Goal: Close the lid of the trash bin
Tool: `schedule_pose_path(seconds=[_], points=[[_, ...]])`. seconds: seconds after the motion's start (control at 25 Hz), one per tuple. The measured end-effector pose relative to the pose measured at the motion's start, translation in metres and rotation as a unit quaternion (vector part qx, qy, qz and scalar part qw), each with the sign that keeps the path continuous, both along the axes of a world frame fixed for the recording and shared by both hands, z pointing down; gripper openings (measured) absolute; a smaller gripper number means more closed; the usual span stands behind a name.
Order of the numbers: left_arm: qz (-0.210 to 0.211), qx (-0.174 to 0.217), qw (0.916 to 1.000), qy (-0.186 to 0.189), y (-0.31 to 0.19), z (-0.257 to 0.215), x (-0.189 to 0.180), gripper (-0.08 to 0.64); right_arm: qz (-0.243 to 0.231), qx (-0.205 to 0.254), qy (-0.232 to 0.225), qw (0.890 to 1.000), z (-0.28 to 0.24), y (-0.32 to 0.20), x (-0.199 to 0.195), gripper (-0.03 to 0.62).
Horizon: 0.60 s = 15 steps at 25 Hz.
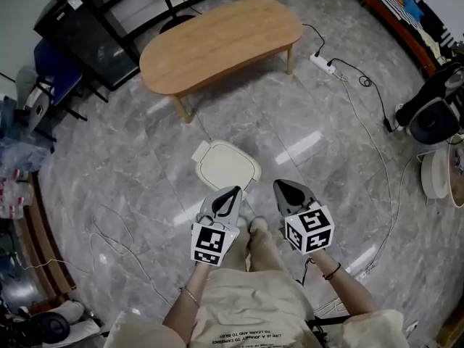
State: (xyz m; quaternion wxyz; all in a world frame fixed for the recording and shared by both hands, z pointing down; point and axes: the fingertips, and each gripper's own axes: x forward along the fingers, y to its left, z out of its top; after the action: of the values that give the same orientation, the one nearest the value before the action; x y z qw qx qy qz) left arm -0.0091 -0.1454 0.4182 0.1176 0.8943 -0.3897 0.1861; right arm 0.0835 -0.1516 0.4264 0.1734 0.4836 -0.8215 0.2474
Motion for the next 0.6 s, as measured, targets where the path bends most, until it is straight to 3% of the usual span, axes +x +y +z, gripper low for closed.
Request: schedule_pose_path(seconds=[0.6], points=[[-0.020, 0.101, 0.9944, 0.024, -0.015, -0.104, -0.025, 0.023, -0.001, 0.093, -0.040, 0.995, -0.104, -0.010, -0.001, 0.003]])
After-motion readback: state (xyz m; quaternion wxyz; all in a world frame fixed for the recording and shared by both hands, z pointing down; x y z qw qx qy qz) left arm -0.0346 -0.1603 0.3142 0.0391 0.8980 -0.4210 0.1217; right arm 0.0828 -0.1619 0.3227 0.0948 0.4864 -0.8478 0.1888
